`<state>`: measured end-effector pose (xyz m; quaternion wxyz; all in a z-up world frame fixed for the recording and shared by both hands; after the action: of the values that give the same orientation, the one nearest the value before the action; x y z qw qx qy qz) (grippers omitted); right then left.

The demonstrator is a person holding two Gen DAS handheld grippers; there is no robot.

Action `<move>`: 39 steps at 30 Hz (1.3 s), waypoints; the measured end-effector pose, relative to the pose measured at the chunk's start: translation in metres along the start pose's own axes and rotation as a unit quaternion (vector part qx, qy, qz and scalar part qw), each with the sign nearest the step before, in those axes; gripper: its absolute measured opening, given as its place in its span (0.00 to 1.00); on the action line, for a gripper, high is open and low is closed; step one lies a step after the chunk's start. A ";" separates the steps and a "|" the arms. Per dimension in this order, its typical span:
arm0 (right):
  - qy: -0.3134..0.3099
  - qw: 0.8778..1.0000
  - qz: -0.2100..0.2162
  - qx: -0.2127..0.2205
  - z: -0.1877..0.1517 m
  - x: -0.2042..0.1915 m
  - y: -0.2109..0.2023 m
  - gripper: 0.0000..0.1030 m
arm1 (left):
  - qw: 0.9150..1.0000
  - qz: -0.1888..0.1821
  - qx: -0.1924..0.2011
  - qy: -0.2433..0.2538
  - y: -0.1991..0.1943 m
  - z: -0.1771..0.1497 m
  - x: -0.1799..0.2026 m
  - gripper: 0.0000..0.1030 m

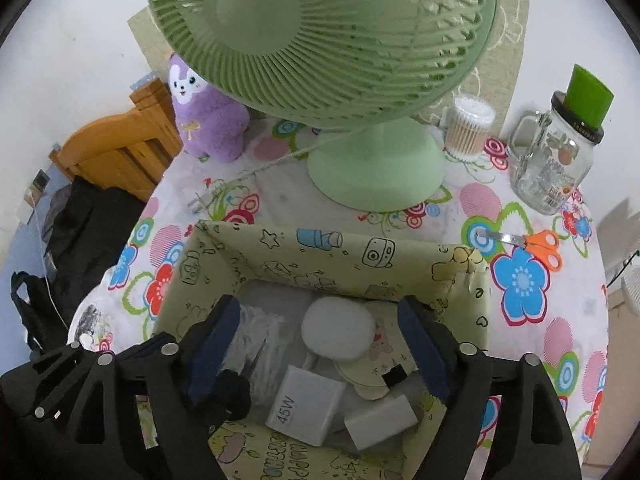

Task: Organize rigid objects
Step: 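Lower and release the black plug into the basket with the left tool while the right releases the puff, then withdraw both tools from the basket toward the green lid and white box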

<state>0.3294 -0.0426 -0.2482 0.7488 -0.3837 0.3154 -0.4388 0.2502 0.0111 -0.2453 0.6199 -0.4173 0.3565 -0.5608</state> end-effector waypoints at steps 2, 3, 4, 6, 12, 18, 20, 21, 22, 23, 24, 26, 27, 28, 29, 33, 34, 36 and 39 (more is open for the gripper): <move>0.003 1.000 -0.005 0.000 -0.002 0.002 -0.006 0.83 | 1.000 -0.008 0.001 0.000 -0.004 -0.002 0.003 0.65; 0.006 1.000 -0.007 0.000 -0.003 0.003 -0.009 0.85 | 1.000 -0.009 0.003 0.001 -0.006 -0.003 0.003 0.69; 0.009 1.000 -0.008 0.001 -0.004 0.005 -0.013 0.86 | 1.000 -0.007 0.005 0.003 -0.008 -0.004 0.004 0.73; 0.017 1.000 -0.015 0.003 -0.008 0.010 -0.021 0.89 | 1.000 0.000 0.011 0.008 -0.014 -0.006 0.005 0.80; 0.033 0.999 -0.028 0.014 -0.019 0.021 -0.045 0.91 | 1.000 -0.009 0.017 0.012 -0.027 -0.013 0.006 0.86; 0.039 0.998 -0.031 0.023 -0.031 0.022 -0.068 0.91 | 0.999 -0.017 0.029 0.017 -0.045 -0.020 0.007 0.90; 0.038 0.998 -0.034 0.030 -0.035 0.021 -0.077 0.91 | 0.999 -0.019 0.033 0.021 -0.052 -0.023 0.008 0.91; 0.038 0.998 -0.035 0.033 -0.037 0.020 -0.081 0.91 | 0.999 -0.019 0.035 0.022 -0.054 -0.025 0.009 0.92; 0.039 0.998 -0.036 0.036 -0.038 0.019 -0.085 0.91 | 0.999 -0.019 0.037 0.024 -0.057 -0.027 0.009 0.92; 0.039 0.998 -0.037 0.040 -0.041 0.017 -0.090 0.91 | 0.999 -0.020 0.038 0.026 -0.060 -0.029 0.009 0.92; 0.040 0.998 -0.037 0.045 -0.043 0.016 -0.095 0.91 | 0.999 -0.021 0.039 0.028 -0.063 -0.031 0.010 0.93; 0.040 0.997 -0.037 0.053 -0.046 0.013 -0.102 0.91 | 0.998 -0.024 0.042 0.032 -0.068 -0.036 0.010 0.93; 0.039 0.997 -0.038 0.056 -0.049 0.011 -0.107 0.91 | 0.998 -0.025 0.043 0.035 -0.071 -0.039 0.011 0.93; 0.037 0.997 -0.039 0.058 -0.051 0.009 -0.110 0.91 | 0.998 -0.025 0.043 0.036 -0.073 -0.041 0.011 0.93; 0.036 0.997 -0.040 0.060 -0.053 0.008 -0.113 0.91 | 0.998 -0.026 0.045 0.038 -0.075 -0.043 0.011 0.93; 0.036 0.996 -0.046 0.068 -0.061 0.003 -0.126 0.91 | 0.997 -0.028 0.052 0.046 -0.085 -0.050 0.011 0.93; 0.038 0.996 -0.048 0.070 -0.063 0.002 -0.129 0.91 | 0.997 -0.027 0.056 0.050 -0.088 -0.052 0.011 0.93; 0.042 0.995 -0.052 0.073 -0.068 0.001 -0.134 0.91 | 0.996 -0.021 0.062 0.062 -0.093 -0.055 0.011 0.93; 0.049 0.994 -0.056 0.078 -0.074 -0.001 -0.141 0.91 | 0.995 -0.026 0.065 0.071 -0.099 -0.061 0.011 0.93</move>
<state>0.2103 -0.1092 -0.1656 0.7341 -0.3195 0.2949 -0.5216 0.1570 -0.0095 -0.1787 0.6037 -0.3441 0.3514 -0.6275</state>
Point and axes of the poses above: each gripper's, at about its wrist camera, not at the fingertips, and y roughly the way its jaws point, x to its right, z to its top, the point moved 10 cm from there along y, roughly the way its jaws point
